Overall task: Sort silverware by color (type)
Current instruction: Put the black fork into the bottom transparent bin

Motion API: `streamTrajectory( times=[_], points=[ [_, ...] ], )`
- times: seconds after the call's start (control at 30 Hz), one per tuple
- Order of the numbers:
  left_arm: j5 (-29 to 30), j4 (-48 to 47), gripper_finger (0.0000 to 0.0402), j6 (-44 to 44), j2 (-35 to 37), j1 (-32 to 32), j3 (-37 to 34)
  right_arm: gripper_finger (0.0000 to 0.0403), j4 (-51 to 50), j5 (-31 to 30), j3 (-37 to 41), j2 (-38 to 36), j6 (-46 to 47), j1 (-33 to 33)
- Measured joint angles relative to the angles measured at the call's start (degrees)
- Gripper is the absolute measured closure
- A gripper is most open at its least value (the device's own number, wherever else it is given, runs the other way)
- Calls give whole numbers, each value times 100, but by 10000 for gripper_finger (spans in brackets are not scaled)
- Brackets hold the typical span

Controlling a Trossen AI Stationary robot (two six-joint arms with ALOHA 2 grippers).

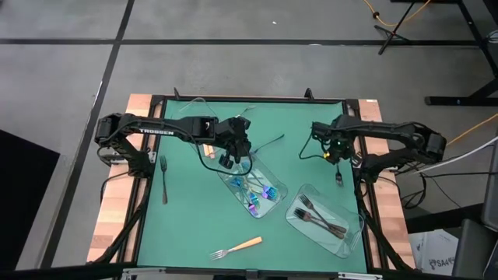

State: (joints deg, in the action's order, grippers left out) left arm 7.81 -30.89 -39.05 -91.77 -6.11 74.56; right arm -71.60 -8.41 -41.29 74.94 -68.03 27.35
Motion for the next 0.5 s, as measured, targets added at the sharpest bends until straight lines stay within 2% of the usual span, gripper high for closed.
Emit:
streamTrajectory(
  times=[0.33, 0.5],
  points=[
    [0, 3, 313, 2, -2, -2, 0, 333, 445, 159, 44, 0, -610, -2],
    [0, 4, 313, 81, -2, -2, 0, 333, 507, 460, 153, 2, -1137, -2]
  ],
)
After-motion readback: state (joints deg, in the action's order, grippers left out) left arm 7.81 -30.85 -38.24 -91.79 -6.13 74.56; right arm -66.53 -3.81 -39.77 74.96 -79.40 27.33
